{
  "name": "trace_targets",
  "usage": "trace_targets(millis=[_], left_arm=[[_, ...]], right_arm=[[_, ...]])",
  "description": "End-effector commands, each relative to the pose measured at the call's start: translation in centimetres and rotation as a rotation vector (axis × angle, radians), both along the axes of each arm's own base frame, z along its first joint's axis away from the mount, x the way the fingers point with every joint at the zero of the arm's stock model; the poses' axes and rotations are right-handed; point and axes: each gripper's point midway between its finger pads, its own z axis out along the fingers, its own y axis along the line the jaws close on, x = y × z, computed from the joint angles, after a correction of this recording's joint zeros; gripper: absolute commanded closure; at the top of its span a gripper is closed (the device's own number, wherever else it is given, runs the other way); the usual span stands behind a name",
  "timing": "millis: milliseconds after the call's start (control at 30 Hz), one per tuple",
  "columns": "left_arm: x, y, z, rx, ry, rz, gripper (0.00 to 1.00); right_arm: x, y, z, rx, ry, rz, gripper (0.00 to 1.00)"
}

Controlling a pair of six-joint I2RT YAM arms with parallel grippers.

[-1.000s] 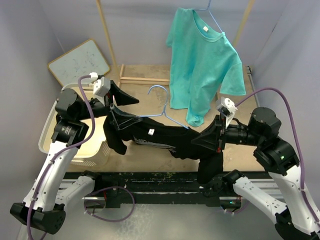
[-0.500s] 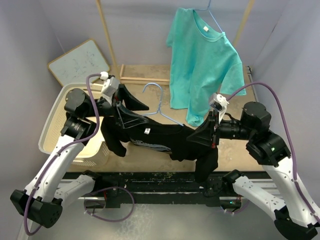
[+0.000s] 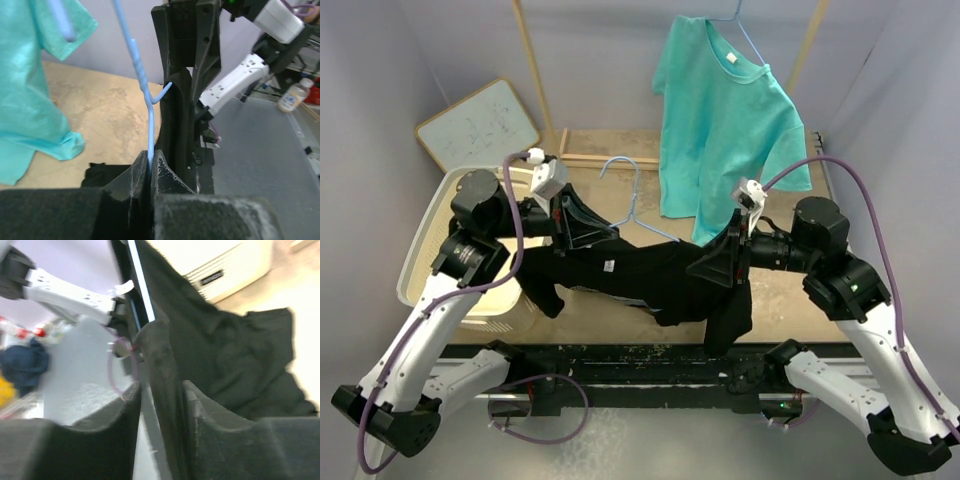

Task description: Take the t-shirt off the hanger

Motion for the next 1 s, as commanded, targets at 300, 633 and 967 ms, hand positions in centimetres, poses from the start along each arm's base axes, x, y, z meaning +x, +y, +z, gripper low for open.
trace_targets(millis=[300,633,967], left_arm=[[0.2,4.0,5.9,0.008,-0.258,0.329,1.00],[-0.3,4.9,6.6,0.023,-0.276,0.366,1.00],[-1.7,7.5,7.1,0.048,-0.320,0.487,1.00]], right_arm=[[0.8,-2.6,-0.7,-0.042,-0.080,-0.178,0.33],[3.2,-4.2,-3.1,-0.126,-0.047,-0.341,1.00],[8.6,-15.8,-5.0,-0.292,0.018,-1.141,1.00]])
